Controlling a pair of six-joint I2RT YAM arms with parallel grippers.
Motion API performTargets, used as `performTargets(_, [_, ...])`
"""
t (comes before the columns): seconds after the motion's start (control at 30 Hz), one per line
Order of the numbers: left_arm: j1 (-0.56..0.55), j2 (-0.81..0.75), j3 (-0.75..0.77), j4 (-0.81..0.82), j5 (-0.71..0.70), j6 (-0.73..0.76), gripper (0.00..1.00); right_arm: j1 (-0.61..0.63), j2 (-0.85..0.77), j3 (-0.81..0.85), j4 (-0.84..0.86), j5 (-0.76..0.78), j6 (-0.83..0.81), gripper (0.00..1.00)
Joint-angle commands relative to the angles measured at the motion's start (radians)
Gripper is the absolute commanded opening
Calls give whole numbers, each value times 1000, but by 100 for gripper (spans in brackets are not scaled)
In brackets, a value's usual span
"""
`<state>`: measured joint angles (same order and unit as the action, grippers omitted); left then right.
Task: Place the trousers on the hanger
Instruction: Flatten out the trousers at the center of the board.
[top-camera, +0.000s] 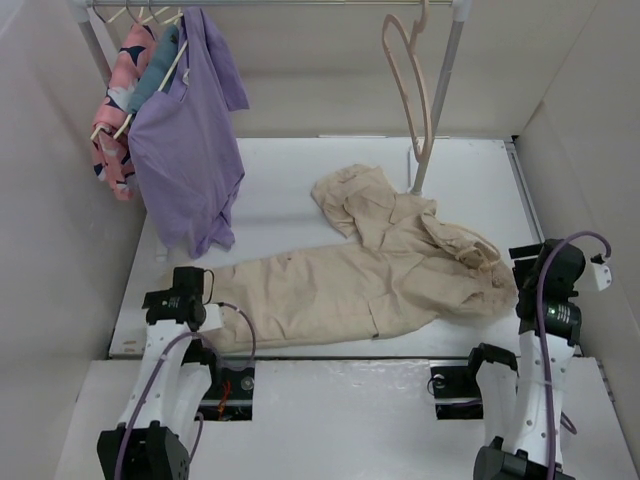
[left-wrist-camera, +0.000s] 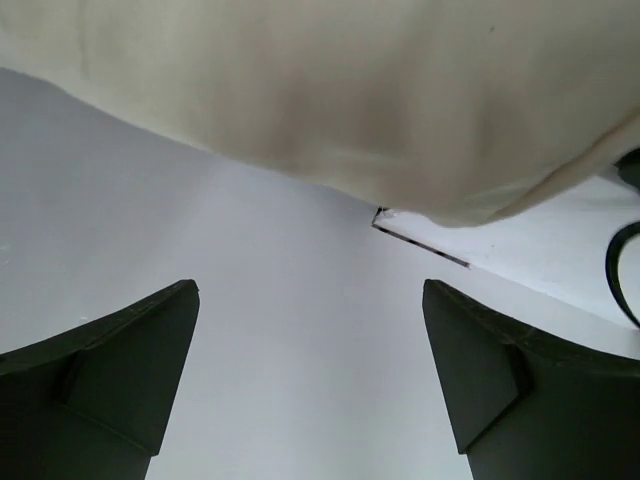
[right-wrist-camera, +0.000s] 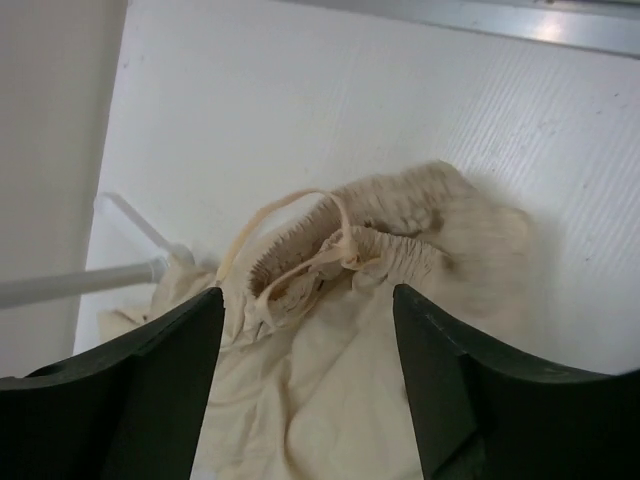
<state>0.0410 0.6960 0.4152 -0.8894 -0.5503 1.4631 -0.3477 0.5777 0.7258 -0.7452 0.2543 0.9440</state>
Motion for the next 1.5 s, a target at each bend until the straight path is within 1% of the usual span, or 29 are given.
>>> performTargets(0.0, [3, 60, 182, -84, 82, -79, 93, -8, 17, 96, -28, 148, 53, 75])
performTargets(0.13, [3, 184, 383, -172, 291, -159, 93, -8, 37, 118, 52, 88, -75, 76])
performTargets(0.17, [3, 198, 413, -187, 376, -174, 93, -8, 46, 118, 62, 74, -94, 76])
performTargets(0.23, [-7, 241, 479, -244, 465, -216, 93, -8, 57, 118, 93, 19, -128, 75])
performTargets(0.33, [-45, 270, 501, -244, 570, -306, 91, 3, 94, 98, 165, -126, -204, 73])
performTargets(0.4, [-88, 298, 501, -244, 633, -340, 91, 22, 152, 98, 181, -202, -235, 79])
performTargets(0.43, [-107, 307, 501, -244, 659, -358, 90, 44, 172, 119, 162, -191, -235, 82])
performTargets(0.47, [-130, 333, 516, -244, 687, -397, 90, 129, 195, 142, 153, -159, -222, 92])
performTargets(0.53, [-209, 364, 536, -215, 766, -455, 90, 249, 206, 152, 127, -17, -154, 100])
performTargets(0.57, [-240, 382, 545, -188, 789, -501, 90, 363, 206, 152, 106, 9, -118, 100])
performTargets(0.6, [-272, 420, 559, -128, 809, -551, 90, 406, 235, 152, 106, 10, -49, 100])
performTargets(0.63, [-344, 444, 559, -100, 847, -639, 90, 438, 252, 138, 106, 10, -13, 100])
performTargets(0.7, [-416, 515, 582, -22, 857, -722, 91, 486, 316, 124, 106, -44, 54, 100])
performTargets(0.73, [-472, 539, 591, 12, 857, -760, 91, 486, 336, 112, 106, -53, 108, 100])
performTargets(0.77, [-492, 562, 591, 48, 857, -838, 91, 486, 356, 112, 106, -53, 128, 100])
performTargets(0.83, [-516, 630, 644, 151, 845, -897, 94, 461, 410, 112, 148, -41, 137, 100])
performTargets(0.9, [-517, 686, 691, 232, 813, -982, 95, 417, 456, 112, 190, -53, 137, 100])
performTargets(0.93, [-517, 750, 750, 325, 787, -1019, 96, 373, 509, 125, 190, -53, 137, 100])
performTargets(1.03, [-506, 882, 877, 441, 701, -1160, 96, 288, 585, 138, 240, -115, 137, 100])
performTargets(1.1, [-463, 1037, 1051, 492, 720, -1242, 96, 254, 639, 127, 274, -124, 147, 100])
performTargets(1.13, [-448, 1091, 1112, 492, 743, -1276, 96, 240, 658, 127, 305, -134, 147, 100])
performTargets(1.17, [-435, 1143, 1236, 492, 768, -1317, 96, 211, 701, 118, 323, -135, 147, 100])
performTargets(1.2, [-422, 1242, 1298, 478, 795, -1331, 96, 194, 726, 118, 342, -135, 147, 100])
performTargets(1.23, [-421, 1288, 1351, 478, 837, -1345, 96, 175, 750, 118, 358, -148, 147, 96])
performTargets(1.27, [-421, 1330, 1401, 478, 854, -1354, 96, 135, 776, 118, 394, -148, 136, 86])
performTargets(1.3, [-421, 1402, 1486, 487, 874, -1354, 96, 113, 819, 118, 394, -164, 122, 72])
performTargets(1.37, [-421, 1461, 1556, 506, 960, -1354, 96, 86, 847, 132, 408, -173, 112, 47])
performTargets(1.4, [-435, 1487, 1612, 506, 987, -1342, 96, 73, 847, 141, 408, -173, 111, 24])
performTargets(1.47, [-478, 1545, 1657, 533, 1003, -1273, 96, 73, 870, 150, 408, -164, 84, 13])
